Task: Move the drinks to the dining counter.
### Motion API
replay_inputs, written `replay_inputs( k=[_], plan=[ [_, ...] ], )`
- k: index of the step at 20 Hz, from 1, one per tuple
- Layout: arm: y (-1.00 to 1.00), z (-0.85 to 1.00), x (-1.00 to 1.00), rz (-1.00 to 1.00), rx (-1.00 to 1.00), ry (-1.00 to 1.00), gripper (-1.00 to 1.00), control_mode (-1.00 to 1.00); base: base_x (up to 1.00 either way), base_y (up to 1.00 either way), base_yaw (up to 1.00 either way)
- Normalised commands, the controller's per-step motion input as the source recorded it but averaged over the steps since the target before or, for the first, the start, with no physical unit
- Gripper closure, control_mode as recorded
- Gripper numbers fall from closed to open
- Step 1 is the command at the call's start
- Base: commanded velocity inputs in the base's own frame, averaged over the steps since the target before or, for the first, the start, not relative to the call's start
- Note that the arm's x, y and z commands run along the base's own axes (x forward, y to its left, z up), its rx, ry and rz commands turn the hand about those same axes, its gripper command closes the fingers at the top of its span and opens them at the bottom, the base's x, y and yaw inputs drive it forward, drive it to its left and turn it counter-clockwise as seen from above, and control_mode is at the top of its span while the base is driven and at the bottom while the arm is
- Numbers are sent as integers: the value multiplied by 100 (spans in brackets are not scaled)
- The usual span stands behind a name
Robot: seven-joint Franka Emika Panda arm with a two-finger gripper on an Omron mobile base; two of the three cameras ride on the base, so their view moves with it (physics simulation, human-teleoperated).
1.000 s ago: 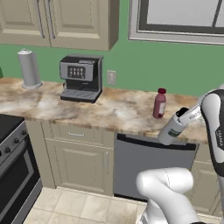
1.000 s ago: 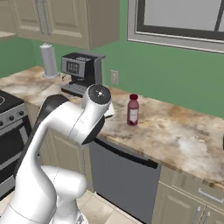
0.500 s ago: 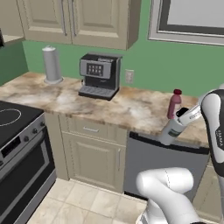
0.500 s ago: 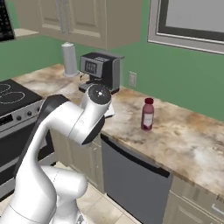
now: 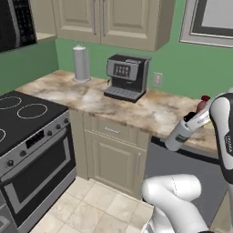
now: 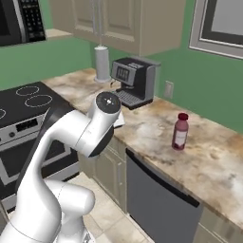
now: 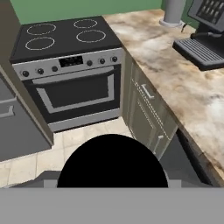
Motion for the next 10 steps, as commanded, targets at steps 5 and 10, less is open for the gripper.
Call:
replay_inputs(
  k=[5,10],
  plan=[
    [0,0,0,0,0,0,100,100,-22,3,36],
    [0,0,0,0,0,0,100,100,-22,3,37]
  ],
)
